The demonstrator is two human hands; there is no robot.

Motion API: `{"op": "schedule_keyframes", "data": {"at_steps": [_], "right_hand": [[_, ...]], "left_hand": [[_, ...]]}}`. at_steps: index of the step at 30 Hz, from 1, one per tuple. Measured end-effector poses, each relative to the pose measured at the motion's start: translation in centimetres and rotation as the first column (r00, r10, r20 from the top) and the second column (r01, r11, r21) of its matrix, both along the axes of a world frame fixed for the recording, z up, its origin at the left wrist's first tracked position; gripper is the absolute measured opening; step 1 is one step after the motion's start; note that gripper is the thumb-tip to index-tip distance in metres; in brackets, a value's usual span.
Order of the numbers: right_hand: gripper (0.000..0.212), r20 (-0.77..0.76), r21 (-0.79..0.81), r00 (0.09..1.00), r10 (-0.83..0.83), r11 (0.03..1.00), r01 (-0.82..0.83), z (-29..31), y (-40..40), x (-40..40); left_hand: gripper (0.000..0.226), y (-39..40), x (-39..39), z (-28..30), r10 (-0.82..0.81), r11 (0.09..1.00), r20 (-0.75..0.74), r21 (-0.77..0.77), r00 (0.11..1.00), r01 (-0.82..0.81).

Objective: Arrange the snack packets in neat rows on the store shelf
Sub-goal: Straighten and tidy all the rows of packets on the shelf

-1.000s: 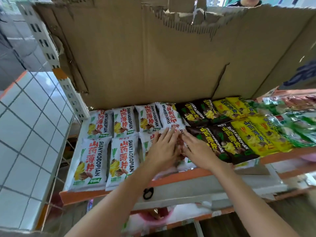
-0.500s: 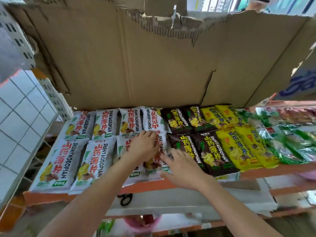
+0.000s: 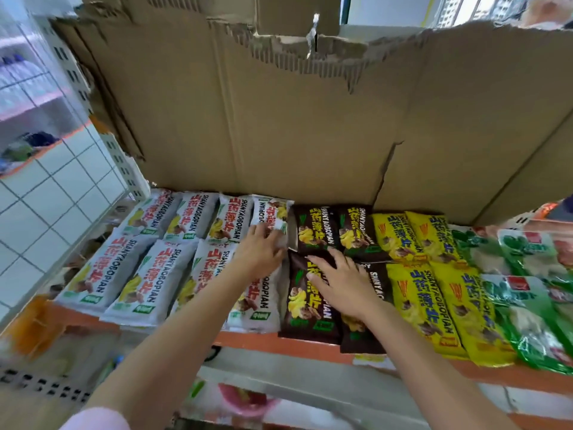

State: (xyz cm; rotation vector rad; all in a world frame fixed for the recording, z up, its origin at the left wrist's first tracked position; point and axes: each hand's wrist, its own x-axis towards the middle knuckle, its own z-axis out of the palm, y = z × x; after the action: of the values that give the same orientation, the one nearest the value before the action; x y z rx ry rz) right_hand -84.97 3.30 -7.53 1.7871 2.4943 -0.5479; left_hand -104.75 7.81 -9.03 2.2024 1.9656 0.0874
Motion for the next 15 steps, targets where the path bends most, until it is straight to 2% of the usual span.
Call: {"op": "schedule_keyframes", "data": {"at_steps": [4, 6, 9, 12, 15], "right_hand": [[0.042, -0.029, 0.037, 0.999, -0.017, 0.999, 0.018, 0.2, 1.1, 0.0], [0.036, -0.092, 0.092, 0.995, -0.028, 0.995, 0.037, 0.3, 1.7, -0.3], [0.031, -0.196, 0.200, 0.981, 0.004, 0.979, 0.036, 0.2, 3.2, -0.9], [0.033, -0.230, 0.264, 0.973, 0.027, 0.964, 0.036, 0.2, 5.4, -2.0], [0.044, -0.214, 0.164, 0.977, -0.024, 0.985, 0.061, 0.0, 7.5, -3.2]], "left_hand": [[0.037, 1.8, -0.4, 1.3, 0.114, 0.988, 0.113, 0.092, 0.987, -0.125], [0.041, 3.6, -0.7, 1.6, 0.086, 0.986, 0.142, 0.132, 0.986, -0.105], [0.055, 6.2, -0.9, 0.7, -0.017, 0.996, 0.090, 0.094, 0.996, 0.009], [0.064, 7.4, -1.1, -0.7, -0.028, 0.999, 0.024, 0.019, 0.999, 0.027], [0.081, 7.5, -1.2, -1.2, -0.028, 0.999, 0.029, -0.015, 0.999, 0.028]]}}
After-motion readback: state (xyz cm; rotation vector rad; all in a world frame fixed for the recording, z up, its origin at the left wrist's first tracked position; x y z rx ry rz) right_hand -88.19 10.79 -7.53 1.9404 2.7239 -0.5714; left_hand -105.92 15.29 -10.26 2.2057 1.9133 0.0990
